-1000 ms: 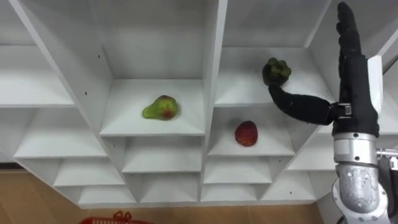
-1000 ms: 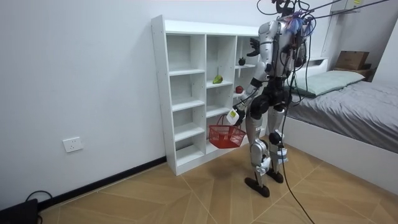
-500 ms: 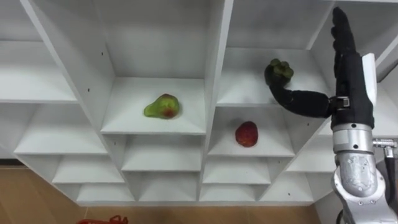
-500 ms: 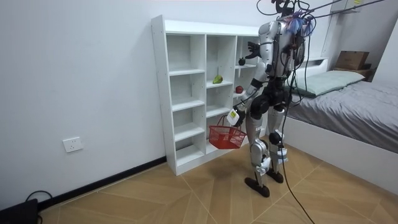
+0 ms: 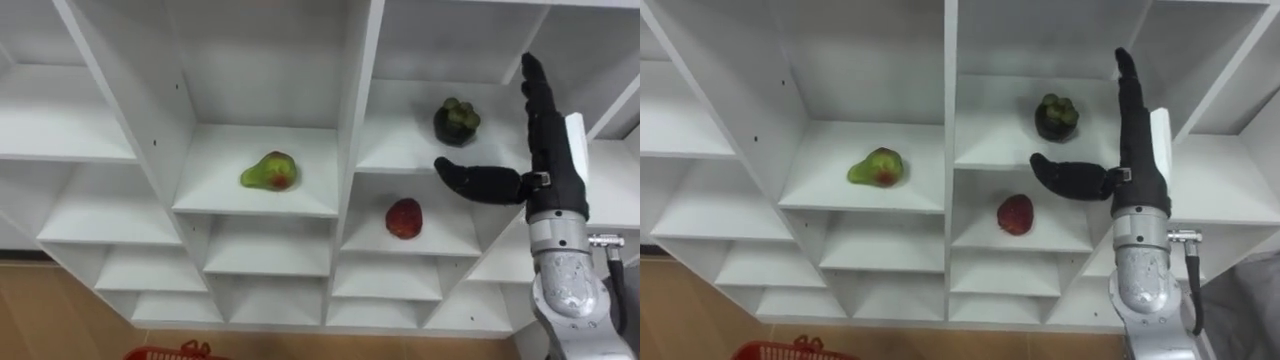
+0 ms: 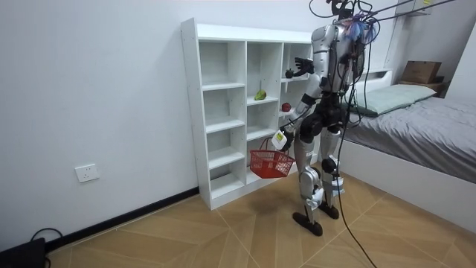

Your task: Collect fruits from the closet

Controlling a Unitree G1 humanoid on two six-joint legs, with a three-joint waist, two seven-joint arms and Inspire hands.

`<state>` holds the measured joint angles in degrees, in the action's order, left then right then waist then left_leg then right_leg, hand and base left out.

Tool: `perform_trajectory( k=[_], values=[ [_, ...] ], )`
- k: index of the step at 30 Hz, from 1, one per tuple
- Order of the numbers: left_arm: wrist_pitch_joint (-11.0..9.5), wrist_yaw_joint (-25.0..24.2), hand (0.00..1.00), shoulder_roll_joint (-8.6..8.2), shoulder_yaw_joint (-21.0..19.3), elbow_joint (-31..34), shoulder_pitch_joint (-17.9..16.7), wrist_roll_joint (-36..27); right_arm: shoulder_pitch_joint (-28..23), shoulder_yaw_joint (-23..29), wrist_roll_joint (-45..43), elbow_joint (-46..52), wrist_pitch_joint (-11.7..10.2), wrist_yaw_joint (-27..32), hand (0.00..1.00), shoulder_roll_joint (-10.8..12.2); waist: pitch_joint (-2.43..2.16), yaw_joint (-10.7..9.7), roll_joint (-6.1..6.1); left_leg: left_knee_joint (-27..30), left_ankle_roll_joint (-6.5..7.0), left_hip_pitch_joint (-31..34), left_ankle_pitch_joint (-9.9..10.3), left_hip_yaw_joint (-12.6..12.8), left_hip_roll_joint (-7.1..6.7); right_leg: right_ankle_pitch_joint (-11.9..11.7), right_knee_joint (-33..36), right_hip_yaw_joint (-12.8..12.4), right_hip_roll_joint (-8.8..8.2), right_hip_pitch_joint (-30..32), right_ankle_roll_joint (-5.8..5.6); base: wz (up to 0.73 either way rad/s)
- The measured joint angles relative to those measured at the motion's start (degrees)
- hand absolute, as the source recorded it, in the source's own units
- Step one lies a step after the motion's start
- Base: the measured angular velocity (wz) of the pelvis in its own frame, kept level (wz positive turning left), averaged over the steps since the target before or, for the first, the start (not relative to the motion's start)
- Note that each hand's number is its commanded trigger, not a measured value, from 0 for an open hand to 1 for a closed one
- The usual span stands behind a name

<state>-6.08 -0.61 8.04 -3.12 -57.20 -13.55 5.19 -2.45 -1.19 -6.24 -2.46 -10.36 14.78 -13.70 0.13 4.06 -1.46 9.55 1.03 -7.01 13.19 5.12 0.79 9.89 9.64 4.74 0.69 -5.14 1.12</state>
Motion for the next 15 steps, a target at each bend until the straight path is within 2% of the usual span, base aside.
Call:
perform_trajectory(
  k=[7, 13, 15],
  values=[
    [0.1, -0.2, 1.0, -0.38, 0.0, 2.3, -0.6, 0.0, 0.5, 0.0, 2.2, -3.1, 0.1, 0.0, 0.0, 0.0, 0.12, 1.0, 0.11, 0.0, 0.04, -0.5, 0.0, -0.5, -0.18, 0.0, -0.1, 0.4, -0.2, -0.9, -0.03, 0.02],
    [0.2, -1.0, 1.0, 0.08, 0.0, 3.4, -1.3, 0.1, 1.4, 0.0, 2.5, -4.4, 0.1, 0.2, 0.0, -0.1, 0.24, 1.2, -0.66, 0.0, 0.14, -0.5, -0.1, -1.3, -0.46, 0.0, -1.0, 1.3, -0.42, -1.6, -0.13, 0.07],
    [0.8, -1.4, 1.0, 0.2, -0.1, 3.3, -1.2, 0.5, 4.6, 0.1, 2.7, -6.7, 0.1, 0.9, 0.0, -0.1, 0.33, 1.2, -1.01, 0.1, 0.14, -0.4, -0.1, -1.5, -0.46, 0.0, -1.0, 1.4, -0.42, -1.4, -0.14, 0.0]
  ],
)
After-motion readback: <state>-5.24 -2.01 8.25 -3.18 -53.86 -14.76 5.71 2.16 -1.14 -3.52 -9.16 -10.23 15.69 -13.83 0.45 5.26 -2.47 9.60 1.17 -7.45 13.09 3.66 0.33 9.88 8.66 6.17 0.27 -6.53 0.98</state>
